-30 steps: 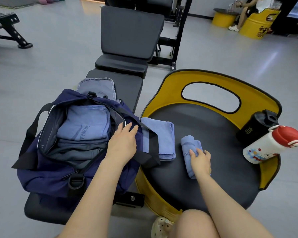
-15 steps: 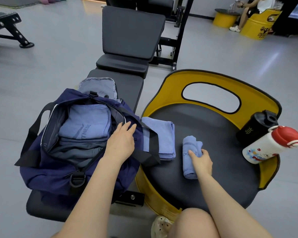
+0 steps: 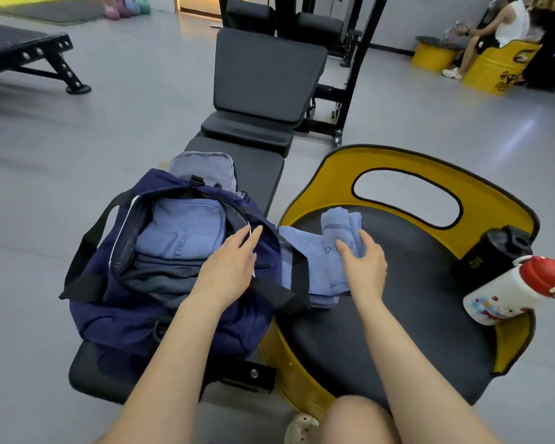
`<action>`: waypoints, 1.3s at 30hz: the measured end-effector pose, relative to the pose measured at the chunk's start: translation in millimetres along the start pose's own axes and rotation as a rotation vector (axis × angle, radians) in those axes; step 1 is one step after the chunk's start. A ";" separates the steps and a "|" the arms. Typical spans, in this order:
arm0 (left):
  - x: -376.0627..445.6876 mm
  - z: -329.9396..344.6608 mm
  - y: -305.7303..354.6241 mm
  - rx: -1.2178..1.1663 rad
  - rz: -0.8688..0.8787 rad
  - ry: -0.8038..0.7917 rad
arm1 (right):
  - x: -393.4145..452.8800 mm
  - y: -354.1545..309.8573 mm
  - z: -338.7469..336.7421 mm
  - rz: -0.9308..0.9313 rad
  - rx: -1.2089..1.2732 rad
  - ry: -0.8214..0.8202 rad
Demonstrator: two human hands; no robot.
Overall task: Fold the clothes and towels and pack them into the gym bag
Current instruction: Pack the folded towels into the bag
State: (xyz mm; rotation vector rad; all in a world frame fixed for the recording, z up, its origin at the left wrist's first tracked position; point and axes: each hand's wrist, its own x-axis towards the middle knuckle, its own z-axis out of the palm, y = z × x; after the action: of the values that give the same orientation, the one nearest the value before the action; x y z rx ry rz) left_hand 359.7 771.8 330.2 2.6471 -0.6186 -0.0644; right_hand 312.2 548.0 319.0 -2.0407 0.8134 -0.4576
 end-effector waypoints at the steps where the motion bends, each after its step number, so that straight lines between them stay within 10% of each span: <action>1: -1.7 -2.9 -3.5 -0.007 -0.011 0.015 | -1.5 -10.1 3.6 -0.034 0.015 -0.011; 18: -23.2 -58.7 -77.4 0.340 -0.205 0.265 | -33.7 -132.5 104.1 -0.654 -0.076 -0.232; 26: -30.8 -79.4 -110.9 0.020 -0.531 0.256 | -37.8 -148.5 154.7 -0.779 -0.215 -0.428; 39: -28.8 -77.7 -122.3 -0.072 -0.560 0.335 | -29.9 -142.6 192.2 -0.993 -0.423 -0.542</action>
State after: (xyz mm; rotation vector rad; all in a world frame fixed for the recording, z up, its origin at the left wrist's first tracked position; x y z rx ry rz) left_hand 395.0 913.9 349.5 2.5937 0.2340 0.1866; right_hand 456.6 740.9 330.1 -2.6959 -0.5279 -0.2243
